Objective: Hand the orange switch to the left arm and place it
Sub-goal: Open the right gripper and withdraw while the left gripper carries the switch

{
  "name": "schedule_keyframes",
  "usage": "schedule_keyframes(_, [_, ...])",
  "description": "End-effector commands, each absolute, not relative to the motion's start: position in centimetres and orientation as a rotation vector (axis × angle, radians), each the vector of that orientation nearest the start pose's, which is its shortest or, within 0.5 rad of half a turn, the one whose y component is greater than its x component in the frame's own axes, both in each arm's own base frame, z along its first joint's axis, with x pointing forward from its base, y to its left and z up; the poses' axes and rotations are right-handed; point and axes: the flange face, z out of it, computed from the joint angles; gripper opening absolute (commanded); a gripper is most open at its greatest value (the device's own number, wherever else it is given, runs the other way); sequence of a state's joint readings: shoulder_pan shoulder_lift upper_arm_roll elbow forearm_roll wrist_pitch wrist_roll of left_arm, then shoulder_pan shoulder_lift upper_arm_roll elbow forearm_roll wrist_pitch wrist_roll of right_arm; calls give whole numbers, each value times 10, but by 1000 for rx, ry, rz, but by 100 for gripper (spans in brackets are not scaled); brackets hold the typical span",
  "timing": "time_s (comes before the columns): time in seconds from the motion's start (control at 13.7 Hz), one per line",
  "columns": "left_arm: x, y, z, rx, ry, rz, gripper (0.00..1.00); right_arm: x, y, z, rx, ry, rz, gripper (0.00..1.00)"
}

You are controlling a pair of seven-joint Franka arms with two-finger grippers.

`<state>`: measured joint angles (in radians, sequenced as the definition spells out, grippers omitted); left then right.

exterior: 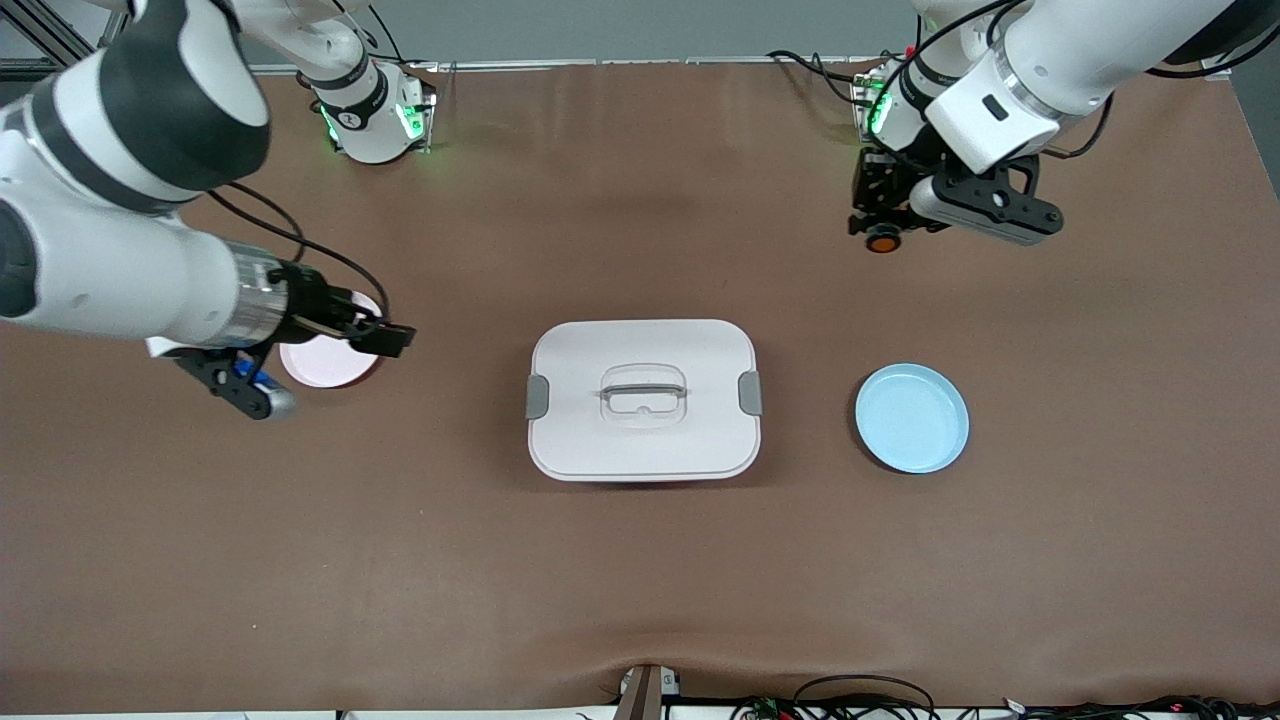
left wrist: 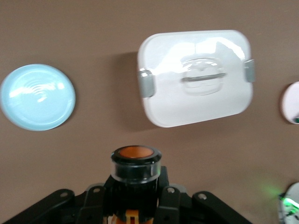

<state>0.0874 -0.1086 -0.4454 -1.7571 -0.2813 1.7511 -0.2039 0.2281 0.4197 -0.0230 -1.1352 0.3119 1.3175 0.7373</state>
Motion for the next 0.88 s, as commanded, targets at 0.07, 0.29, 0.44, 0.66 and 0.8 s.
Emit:
schedule_keyframes(0.07, [503,-184,596,-3265,77,0,0,623,101,571,-2999,431,458,100])
schedule_keyframes(0.29, [520,-135,579,-3255,-132,35,0,620,69,586,-3125,171,383,100])
schedule_keyframes(0.44, [526,-103,563,-3242,-239,63,0,618,45,594,-3116,137,370,100])
schedule_keyframes(0.66, [531,-86,528,-3218,-469,34,0,620,5,596,-3108,51,355,100])
schedule_keyframes(0.8, [529,-86,493,-3165,-651,-1,0,619,-9,600,-3106,72,335,100])
